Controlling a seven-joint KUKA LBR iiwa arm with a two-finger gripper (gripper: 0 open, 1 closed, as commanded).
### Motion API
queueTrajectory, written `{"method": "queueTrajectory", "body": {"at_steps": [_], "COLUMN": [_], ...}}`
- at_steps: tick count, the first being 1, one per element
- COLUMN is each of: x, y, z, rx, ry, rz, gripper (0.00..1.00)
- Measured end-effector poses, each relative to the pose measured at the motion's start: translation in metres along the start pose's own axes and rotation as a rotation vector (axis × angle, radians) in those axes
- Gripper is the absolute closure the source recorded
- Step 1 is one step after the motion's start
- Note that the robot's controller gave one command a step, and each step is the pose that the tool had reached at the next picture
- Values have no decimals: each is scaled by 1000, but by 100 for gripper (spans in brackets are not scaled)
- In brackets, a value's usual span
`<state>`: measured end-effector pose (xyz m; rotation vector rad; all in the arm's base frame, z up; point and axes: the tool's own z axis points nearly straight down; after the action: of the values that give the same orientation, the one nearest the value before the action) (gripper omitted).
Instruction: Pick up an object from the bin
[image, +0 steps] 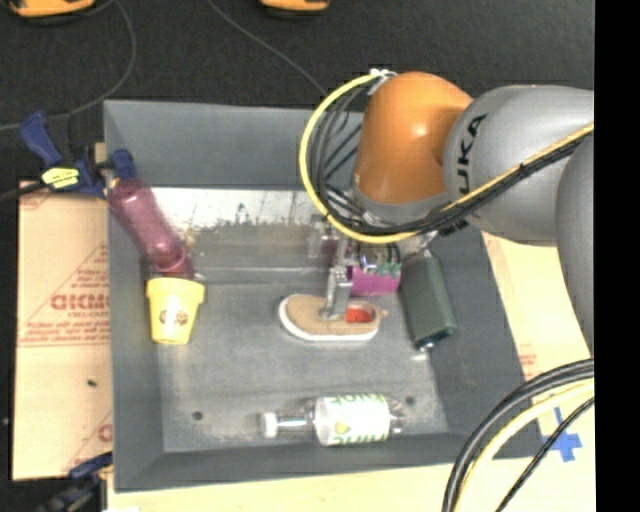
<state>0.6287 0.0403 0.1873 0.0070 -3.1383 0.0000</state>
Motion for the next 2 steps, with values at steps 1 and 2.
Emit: {"method": "queueTrajectory", "body": {"at_steps": [1,2], "x": [-1,14], "y": [0,-30], "z": [-5,122], "rx": [-1,0], "ry": [-8,4], "rz": [1,8], "gripper": [0,0]}}
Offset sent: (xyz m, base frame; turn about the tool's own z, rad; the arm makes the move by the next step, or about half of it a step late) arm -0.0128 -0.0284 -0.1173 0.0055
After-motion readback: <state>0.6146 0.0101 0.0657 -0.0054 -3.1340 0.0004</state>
